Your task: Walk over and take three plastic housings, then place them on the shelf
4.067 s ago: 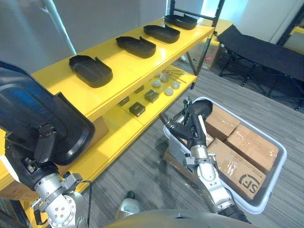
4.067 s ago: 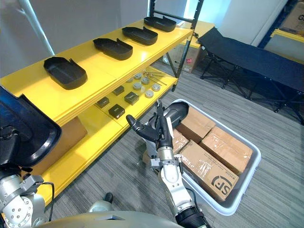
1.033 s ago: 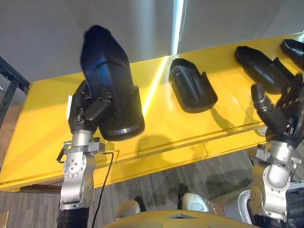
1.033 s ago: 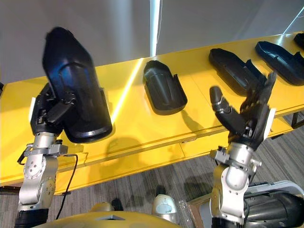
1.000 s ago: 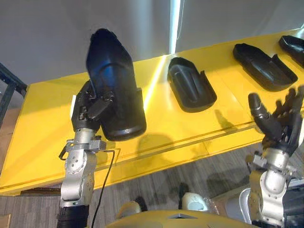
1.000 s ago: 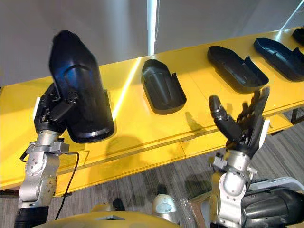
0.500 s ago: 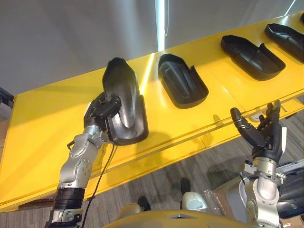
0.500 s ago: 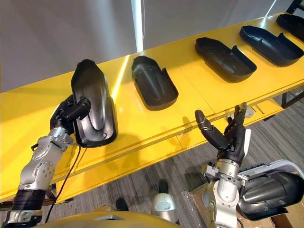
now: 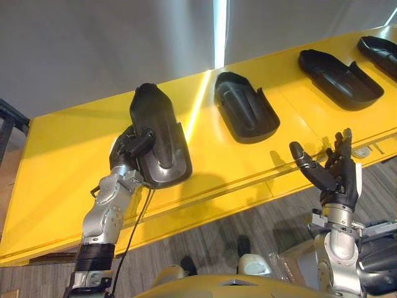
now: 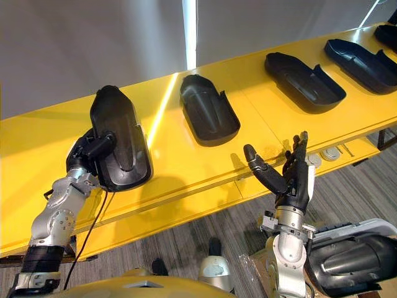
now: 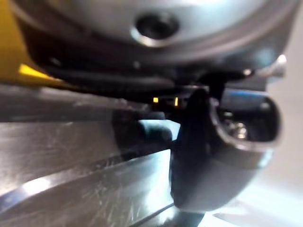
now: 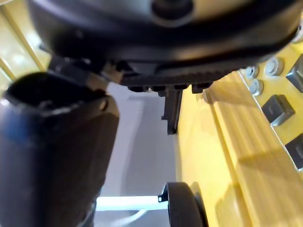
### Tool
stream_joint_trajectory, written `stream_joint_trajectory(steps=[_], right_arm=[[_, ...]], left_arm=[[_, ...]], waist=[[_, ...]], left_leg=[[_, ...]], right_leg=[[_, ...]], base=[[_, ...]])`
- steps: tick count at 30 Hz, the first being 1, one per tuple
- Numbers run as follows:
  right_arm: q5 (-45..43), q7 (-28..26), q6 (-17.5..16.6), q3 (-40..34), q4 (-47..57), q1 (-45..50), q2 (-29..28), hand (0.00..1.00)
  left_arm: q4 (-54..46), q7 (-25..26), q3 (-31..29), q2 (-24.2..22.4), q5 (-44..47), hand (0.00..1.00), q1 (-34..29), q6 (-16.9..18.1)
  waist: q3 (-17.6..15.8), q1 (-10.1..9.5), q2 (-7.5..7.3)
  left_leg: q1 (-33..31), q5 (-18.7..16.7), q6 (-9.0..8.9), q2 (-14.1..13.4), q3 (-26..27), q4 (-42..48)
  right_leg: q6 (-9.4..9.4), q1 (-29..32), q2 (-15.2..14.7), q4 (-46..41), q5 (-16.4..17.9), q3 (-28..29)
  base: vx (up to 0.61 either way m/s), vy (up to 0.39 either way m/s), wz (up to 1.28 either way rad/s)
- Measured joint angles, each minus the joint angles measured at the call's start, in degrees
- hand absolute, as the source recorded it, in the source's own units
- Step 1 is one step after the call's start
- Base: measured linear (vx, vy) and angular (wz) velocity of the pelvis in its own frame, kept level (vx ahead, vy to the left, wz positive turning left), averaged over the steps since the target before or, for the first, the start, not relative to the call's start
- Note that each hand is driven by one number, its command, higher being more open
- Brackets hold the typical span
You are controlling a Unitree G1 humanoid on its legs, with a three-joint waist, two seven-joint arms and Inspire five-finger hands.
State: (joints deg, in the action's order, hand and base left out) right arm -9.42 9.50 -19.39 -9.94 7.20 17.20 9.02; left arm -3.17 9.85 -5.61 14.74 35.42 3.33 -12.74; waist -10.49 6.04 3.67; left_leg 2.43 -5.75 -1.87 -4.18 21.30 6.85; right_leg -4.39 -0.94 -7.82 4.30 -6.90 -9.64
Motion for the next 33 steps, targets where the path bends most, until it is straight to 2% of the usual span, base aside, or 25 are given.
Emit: stream_joint_trajectory(steps=[4, 11, 23, 29, 33], right_arm=[[0.2, 0.4, 0.0, 1.7, 0.0, -0.1, 0.0, 1.0], [0.1, 1.8, 0.0, 1.7, 0.0, -0.1, 0.0, 1.0], [0.2, 4.0, 0.0, 3.8, 0.0, -0.1, -0.3, 1.0], [-0.3, 4.3, 0.0, 3.9, 0.0, -0.2, -0.3, 1.0], [-0.5, 3.1, 0.0, 4.2, -0.1, -0.2, -0.3, 1.0]], left_arm=[[-2.1, 0.0, 0.3, -1.5, -0.3, 1.0, -1.6, -0.1], [-3.3, 0.1, 0.3, -1.6, -4.6, 1.0, -2.0, 0.0], [-11.4, -2.2, 0.1, -1.6, -9.3, 1.0, -6.6, 0.4], [-21.7, -5.3, -2.3, -1.5, -9.3, 1.0, -8.5, 8.3], [-25.9, -6.4, -3.6, -1.5, -9.3, 1.0, -8.5, 15.7]], waist=[[0.0, -0.89, 0.01], [0.1, -1.09, -0.21], [1.4, -1.88, -1.73], [2.1, -2.88, -1.38], [3.8, -2.96, -1.32]], left_leg=[[0.0, 0.0, 0.0, 0.0, -0.5, 0.0], [0.1, 0.0, 0.0, 0.0, -0.9, 0.0], [0.2, 0.1, 0.05, 0.0, -2.1, 0.1], [0.2, 0.5, 0.04, 0.1, -2.9, -0.1], [0.2, 1.0, -0.02, 0.2, -3.6, -0.8]], right_leg=[[-0.01, -0.2, -0.1, 0.0, 0.0, -0.5], [-0.02, -0.7, -0.1, 0.1, 0.0, -1.1], [-0.02, -1.6, -0.1, 0.1, 0.0, -2.6], [-0.01, -2.0, -0.2, 0.2, 0.0, -3.5], [0.08, -2.1, -0.3, 0.2, 0.1, -4.3]], base=[[-0.03, -0.016, 0.06], [-0.04, -0.013, 0.03], [-0.04, -0.013, 0.05], [-0.04, -0.009, 0.08], [-0.03, -0.008, 0.08]])
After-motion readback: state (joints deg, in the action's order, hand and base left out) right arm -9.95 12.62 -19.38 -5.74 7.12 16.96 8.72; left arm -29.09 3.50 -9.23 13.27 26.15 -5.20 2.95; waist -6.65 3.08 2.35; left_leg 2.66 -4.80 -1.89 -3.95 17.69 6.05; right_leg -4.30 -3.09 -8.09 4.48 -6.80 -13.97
